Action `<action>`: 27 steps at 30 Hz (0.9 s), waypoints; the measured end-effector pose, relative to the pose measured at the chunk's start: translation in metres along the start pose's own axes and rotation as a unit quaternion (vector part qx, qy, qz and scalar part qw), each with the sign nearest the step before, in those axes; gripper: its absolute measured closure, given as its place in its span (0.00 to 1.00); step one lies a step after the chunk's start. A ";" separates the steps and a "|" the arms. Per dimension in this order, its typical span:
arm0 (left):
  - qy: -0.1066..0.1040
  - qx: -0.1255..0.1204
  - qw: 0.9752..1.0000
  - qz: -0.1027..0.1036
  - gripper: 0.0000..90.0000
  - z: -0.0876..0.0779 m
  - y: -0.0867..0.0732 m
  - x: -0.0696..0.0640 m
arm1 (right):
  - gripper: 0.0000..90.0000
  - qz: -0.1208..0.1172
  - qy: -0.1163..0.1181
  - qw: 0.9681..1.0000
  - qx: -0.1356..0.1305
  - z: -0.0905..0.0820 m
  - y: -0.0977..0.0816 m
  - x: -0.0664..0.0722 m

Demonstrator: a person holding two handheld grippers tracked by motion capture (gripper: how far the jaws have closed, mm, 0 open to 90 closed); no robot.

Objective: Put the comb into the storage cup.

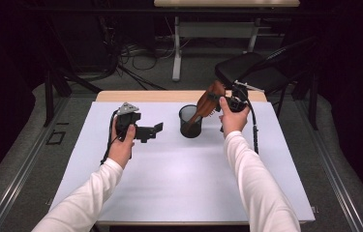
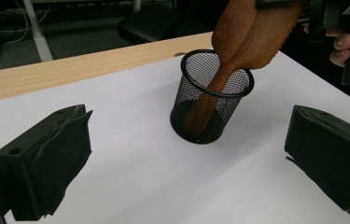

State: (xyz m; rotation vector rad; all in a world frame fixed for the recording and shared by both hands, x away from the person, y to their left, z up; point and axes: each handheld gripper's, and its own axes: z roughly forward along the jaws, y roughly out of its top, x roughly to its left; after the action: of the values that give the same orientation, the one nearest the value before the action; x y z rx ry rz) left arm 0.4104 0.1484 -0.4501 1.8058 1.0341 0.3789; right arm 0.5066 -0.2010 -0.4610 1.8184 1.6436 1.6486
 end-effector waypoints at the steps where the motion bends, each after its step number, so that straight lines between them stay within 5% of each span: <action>1: 0.001 0.000 1.000 0.000 0.00 0.000 0.000 0.000 | 0.46 0.000 0.001 1.000 0.000 0.000 0.000 0.000; 10: -0.001 0.000 1.000 0.002 0.00 0.001 0.000 -0.001 | 0.41 -0.001 0.005 1.000 -0.002 -0.002 0.002 0.000; 27: -0.004 0.002 1.000 0.004 0.00 0.003 -0.001 -0.004 | 0.16 -0.029 -0.011 1.000 -0.002 -0.001 0.003 0.002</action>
State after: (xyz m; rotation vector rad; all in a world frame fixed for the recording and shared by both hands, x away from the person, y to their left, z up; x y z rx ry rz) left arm 0.4103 0.1436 -0.4517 1.8134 1.0240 0.3751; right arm 0.5072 -0.2011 -0.4577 1.7640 1.6668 1.6001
